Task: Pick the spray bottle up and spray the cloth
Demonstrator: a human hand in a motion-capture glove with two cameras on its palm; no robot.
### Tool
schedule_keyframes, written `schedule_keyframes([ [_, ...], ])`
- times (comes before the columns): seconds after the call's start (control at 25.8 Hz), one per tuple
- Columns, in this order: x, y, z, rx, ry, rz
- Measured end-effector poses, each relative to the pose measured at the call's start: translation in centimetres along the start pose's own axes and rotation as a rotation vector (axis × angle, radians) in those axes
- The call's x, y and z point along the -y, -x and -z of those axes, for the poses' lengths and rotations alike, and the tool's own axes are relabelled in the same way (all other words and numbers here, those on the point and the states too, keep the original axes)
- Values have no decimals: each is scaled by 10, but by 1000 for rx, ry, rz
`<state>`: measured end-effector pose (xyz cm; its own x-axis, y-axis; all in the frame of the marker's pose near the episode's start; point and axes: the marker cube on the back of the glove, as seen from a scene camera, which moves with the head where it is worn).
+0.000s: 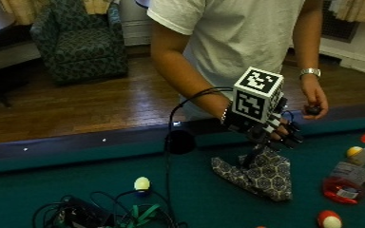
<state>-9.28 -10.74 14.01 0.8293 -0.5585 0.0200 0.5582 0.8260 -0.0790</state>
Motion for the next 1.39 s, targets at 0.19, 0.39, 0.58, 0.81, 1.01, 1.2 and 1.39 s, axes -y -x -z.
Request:
schedule_keyframes([
  [0.19,0,1,-1,5,-2,-6],
  [0.39,0,1,-2,11,8,-3],
  [0.58,1,3,-3,19,2,1],
  [0.81,0,2,-4,26,0,-1],
  [1.01,-2,2,-5,30,3,-6],
  [1.2,-3,1,-6,23,8,-7],
  [1.39,-3,1,-6,24,9,-10],
])
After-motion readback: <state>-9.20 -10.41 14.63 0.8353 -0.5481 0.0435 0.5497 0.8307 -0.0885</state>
